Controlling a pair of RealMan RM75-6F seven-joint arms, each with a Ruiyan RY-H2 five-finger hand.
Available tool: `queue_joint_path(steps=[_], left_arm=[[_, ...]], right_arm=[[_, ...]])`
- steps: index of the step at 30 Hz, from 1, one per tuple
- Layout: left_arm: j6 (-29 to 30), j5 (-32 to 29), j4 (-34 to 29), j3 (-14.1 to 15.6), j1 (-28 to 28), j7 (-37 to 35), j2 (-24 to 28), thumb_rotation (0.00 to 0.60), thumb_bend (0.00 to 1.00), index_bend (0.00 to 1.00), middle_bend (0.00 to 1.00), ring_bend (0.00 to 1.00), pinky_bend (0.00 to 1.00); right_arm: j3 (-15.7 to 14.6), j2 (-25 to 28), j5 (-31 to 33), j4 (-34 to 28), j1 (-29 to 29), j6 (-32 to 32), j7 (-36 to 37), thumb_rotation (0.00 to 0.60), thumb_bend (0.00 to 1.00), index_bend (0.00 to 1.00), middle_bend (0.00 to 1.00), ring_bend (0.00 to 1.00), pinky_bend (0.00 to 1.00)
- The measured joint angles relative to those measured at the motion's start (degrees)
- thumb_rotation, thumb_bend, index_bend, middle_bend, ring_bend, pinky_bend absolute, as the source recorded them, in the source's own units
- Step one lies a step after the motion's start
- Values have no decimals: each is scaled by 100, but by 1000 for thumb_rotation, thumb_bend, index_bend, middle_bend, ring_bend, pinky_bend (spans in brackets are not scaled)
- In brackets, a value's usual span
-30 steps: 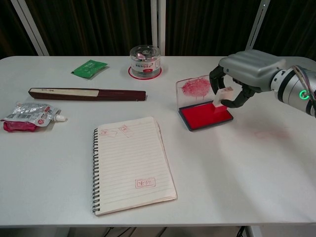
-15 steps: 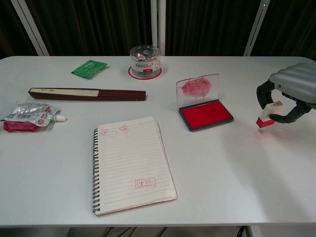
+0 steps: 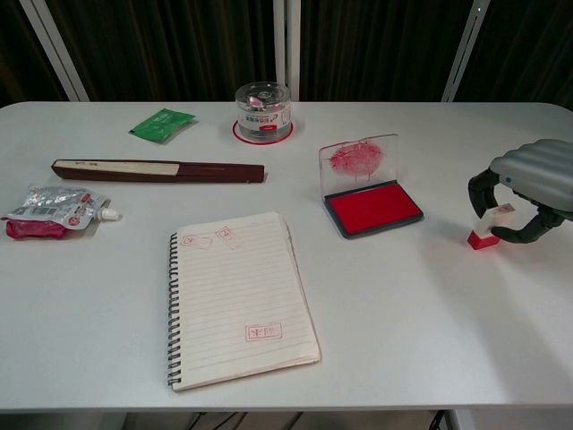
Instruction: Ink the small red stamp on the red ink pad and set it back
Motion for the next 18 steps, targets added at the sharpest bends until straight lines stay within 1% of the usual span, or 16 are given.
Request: queue_joint_path(steps=[5,8,11,13,18], left_arm=[[-5,14,3,0,-9,-3,-2,261,88,11,77,79,193],[-24,16,10,3,-18,-4,-11,263,87,12,77,79,193],[-23,17,4,-1,-22,5,-10,261,87,11,76,79,193],[-20,14,-2,-5,-22,10,-5,264,87,11,76,79,193],[-16,16,-27,-4,-20,29,8,262,87,11,77,79,193]], right_arm=[[9,7,-11,1,5,-57,3,600,320,505,478,939,1000],[13,28,-13,-14,8,-93,3,600,320,436,444,939,1000],[15,62,-15,-43,11,-133,8,600,311,358,386,939,1000],[18,74,-26,-56,10,-139,21,600,308,324,361,938,1000],[24,113,-57,-96,8,-149,53,600,304,284,327,938,1000]])
